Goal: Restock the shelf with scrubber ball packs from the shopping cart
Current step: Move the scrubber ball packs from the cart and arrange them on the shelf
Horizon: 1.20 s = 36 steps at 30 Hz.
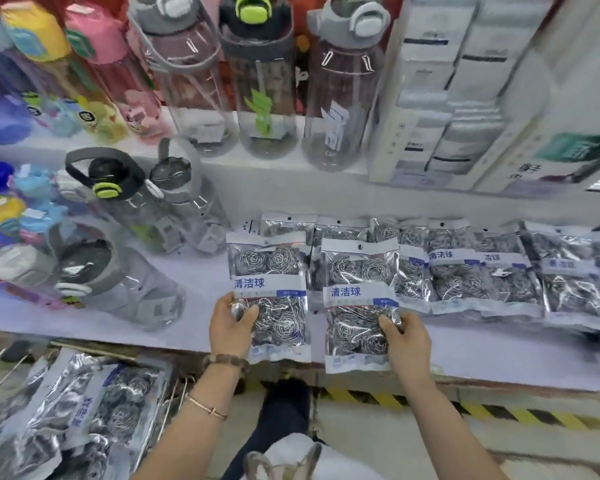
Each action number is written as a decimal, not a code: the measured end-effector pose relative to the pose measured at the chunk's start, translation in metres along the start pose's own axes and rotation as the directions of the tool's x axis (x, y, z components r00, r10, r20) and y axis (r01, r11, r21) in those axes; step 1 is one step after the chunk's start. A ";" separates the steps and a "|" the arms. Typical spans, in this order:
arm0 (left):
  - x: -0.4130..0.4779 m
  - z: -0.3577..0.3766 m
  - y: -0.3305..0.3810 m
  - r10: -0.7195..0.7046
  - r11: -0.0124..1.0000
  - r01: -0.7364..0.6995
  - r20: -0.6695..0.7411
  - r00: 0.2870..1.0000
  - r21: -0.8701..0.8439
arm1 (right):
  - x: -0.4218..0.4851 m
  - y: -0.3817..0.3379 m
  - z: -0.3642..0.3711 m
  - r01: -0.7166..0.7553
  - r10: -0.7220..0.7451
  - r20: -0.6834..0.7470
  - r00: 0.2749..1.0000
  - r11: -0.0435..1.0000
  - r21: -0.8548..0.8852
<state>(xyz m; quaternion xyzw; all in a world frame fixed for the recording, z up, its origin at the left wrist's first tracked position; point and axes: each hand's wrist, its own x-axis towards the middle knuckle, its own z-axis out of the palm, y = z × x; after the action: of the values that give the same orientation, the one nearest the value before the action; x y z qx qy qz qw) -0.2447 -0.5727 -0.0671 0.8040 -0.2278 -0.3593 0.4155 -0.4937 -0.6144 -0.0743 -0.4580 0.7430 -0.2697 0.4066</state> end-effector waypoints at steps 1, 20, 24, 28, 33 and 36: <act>0.010 0.004 0.005 -0.003 1.000 0.003 0.020 1.000 0.006 | 0.006 -0.003 0.001 -0.012 0.013 -0.019 1.000 1.000 0.007; 0.131 0.067 0.043 -0.138 0.988 0.121 0.206 0.969 0.091 | 0.100 -0.058 0.069 -0.136 0.127 -0.201 0.971 0.990 -0.033; 0.137 0.077 0.045 -0.155 0.984 0.132 0.208 0.966 0.118 | 0.107 -0.061 0.076 -0.161 0.146 -0.206 0.968 0.985 -0.059; 0.138 0.085 0.046 -0.171 0.982 0.149 0.209 0.963 0.116 | 0.113 -0.057 0.080 -0.172 0.150 -0.187 0.971 0.979 -0.111; 0.140 0.090 0.040 -0.152 0.979 0.118 0.213 0.965 0.164 | 0.114 -0.048 0.079 -0.077 0.003 -0.199 0.980 0.928 -0.364; 0.140 0.088 0.042 -0.089 0.963 0.033 0.201 0.976 0.268 | 0.115 -0.049 0.075 0.018 -0.112 -0.167 0.980 0.874 -0.485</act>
<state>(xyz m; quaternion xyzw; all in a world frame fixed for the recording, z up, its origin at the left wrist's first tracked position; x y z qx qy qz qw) -0.2253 -0.7333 -0.1217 0.8160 -0.2912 -0.4218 0.2672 -0.4357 -0.7419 -0.1166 -0.5416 0.8062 -0.1326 0.1979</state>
